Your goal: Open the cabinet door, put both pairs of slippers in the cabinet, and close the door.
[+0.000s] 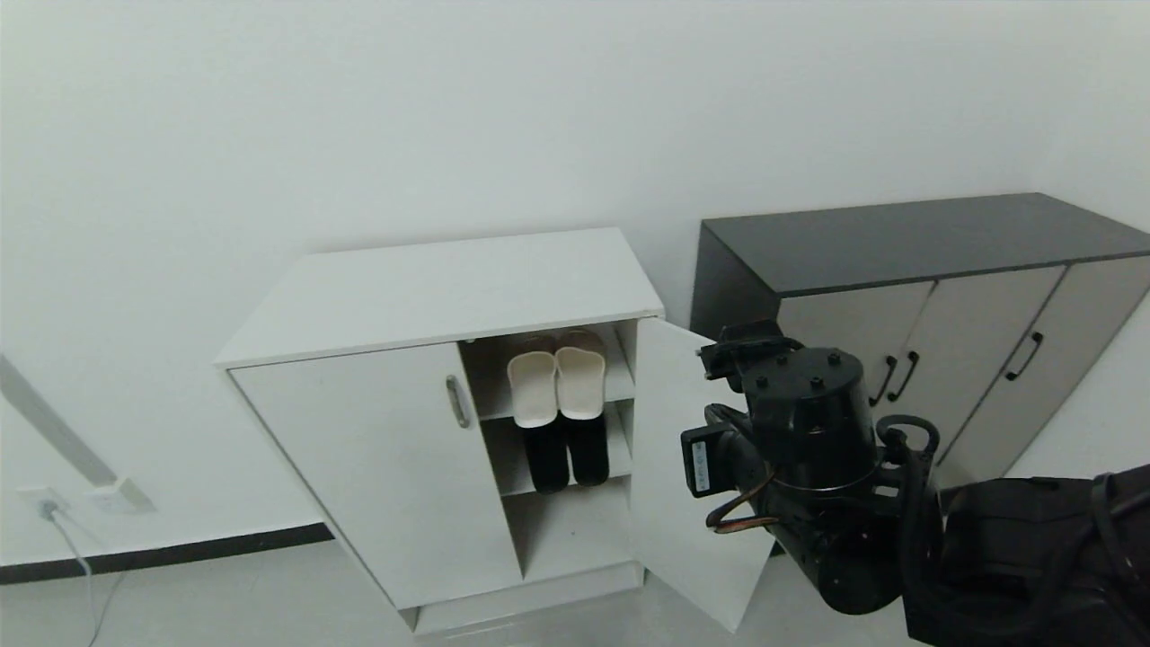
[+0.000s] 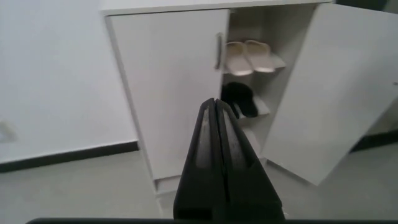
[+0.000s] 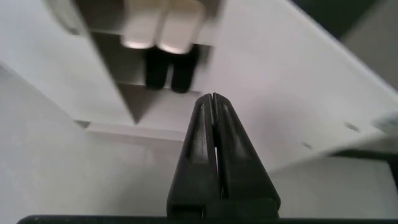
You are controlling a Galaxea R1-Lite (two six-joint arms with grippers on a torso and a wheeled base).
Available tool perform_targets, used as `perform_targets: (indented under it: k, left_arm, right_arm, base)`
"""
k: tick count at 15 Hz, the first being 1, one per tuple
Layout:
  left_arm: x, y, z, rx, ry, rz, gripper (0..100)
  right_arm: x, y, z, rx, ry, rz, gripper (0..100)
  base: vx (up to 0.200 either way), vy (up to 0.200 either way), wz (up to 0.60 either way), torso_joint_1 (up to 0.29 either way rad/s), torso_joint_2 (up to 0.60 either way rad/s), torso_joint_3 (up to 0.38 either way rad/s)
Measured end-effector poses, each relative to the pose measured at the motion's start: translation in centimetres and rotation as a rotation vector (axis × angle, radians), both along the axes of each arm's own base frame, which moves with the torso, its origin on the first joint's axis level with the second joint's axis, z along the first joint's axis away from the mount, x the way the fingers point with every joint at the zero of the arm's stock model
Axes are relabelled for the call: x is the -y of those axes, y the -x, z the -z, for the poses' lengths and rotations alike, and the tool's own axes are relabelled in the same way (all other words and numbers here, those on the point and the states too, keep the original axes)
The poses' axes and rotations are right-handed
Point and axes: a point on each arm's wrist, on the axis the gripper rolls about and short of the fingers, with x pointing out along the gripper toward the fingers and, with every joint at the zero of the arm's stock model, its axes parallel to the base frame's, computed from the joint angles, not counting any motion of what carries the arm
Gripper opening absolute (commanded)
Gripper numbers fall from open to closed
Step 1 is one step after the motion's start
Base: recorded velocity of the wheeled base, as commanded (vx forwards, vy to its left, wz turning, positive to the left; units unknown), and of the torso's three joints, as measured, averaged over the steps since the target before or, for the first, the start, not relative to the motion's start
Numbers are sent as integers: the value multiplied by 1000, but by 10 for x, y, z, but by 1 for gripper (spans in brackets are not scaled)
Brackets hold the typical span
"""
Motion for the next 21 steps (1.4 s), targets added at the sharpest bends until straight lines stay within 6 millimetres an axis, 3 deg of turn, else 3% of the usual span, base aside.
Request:
perform_targets:
  k: [4, 11, 14, 21]
  left_arm:
    - [0, 0, 0, 0, 0, -1, 0]
    - [0, 0, 0, 0, 0, -1, 0]
    - [0, 0, 0, 1, 0, -1, 0]
    - [0, 0, 0, 0, 1, -2, 0]
  right_arm:
    - [3, -5, -3, 26, -8, 14, 0]
    - [9, -14, -4, 32, 7, 33, 0]
    - [19, -40, -23, 64, -22, 20, 0]
    - [49, -130, -74, 0, -89, 119, 0]
  base:
    - [0, 0, 0, 0, 0, 0]
    - [-171, 0, 0, -2, 0, 2]
    - [0, 0, 0, 0, 0, 0]
    - [0, 0, 0, 0, 0, 0]
